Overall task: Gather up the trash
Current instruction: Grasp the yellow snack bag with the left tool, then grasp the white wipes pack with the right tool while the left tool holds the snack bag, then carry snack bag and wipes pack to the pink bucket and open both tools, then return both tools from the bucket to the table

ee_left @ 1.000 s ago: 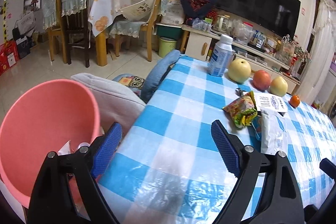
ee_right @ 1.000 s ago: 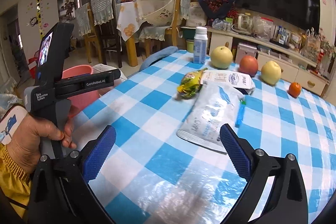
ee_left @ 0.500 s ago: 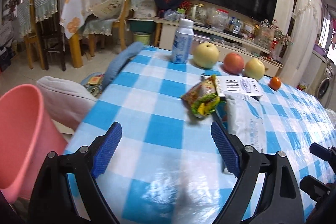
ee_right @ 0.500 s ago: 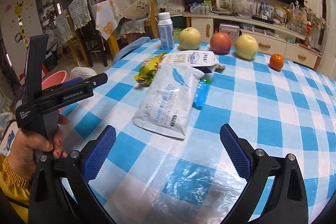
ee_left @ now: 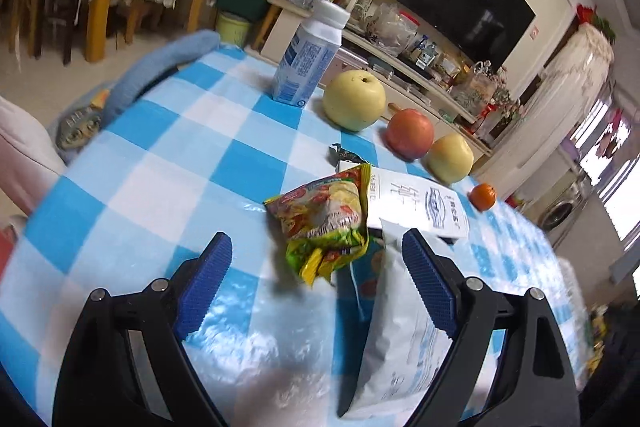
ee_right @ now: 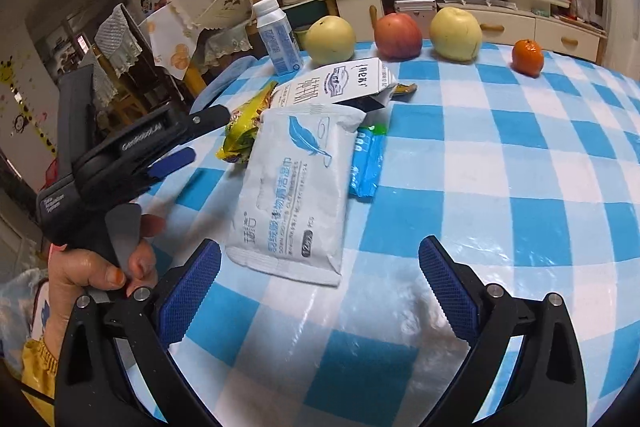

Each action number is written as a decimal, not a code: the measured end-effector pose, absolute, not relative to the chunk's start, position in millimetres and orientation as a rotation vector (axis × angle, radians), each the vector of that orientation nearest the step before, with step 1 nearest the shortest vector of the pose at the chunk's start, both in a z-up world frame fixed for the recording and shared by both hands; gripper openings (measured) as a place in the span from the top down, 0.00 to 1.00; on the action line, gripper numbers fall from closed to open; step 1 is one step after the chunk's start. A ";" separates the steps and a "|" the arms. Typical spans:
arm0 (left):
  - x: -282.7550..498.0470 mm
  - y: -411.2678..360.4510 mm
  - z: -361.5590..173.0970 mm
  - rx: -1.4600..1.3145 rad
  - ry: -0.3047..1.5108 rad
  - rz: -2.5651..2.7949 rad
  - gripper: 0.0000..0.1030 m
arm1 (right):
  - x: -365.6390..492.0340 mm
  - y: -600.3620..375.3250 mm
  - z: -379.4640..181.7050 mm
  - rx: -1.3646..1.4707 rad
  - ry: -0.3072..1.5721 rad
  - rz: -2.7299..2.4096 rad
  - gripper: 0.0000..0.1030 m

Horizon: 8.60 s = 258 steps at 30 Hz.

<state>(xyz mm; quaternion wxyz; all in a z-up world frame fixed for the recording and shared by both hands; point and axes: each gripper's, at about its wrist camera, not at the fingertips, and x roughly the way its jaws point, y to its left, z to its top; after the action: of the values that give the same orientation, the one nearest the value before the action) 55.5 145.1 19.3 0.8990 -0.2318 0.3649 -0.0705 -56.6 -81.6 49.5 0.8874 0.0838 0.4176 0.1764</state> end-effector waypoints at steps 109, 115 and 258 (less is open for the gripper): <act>-49.6 207.3 68.4 -0.229 0.618 0.192 0.55 | -80.5 -44.2 80.7 0.035 0.703 0.414 0.59; -57.9 221.7 77.4 -0.194 0.587 0.248 0.55 | -87.8 -29.1 86.2 0.023 0.700 0.424 0.59; 4.6 195.2 55.8 0.178 0.728 0.388 0.16 | -73.0 -7.8 59.1 -0.114 0.740 0.396 0.14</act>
<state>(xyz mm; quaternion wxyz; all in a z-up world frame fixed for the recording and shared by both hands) 4.6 195.2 55.8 0.9122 0.0864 0.3533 0.1885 -73.0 -7.8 59.1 0.9117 -0.0553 0.3589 0.1922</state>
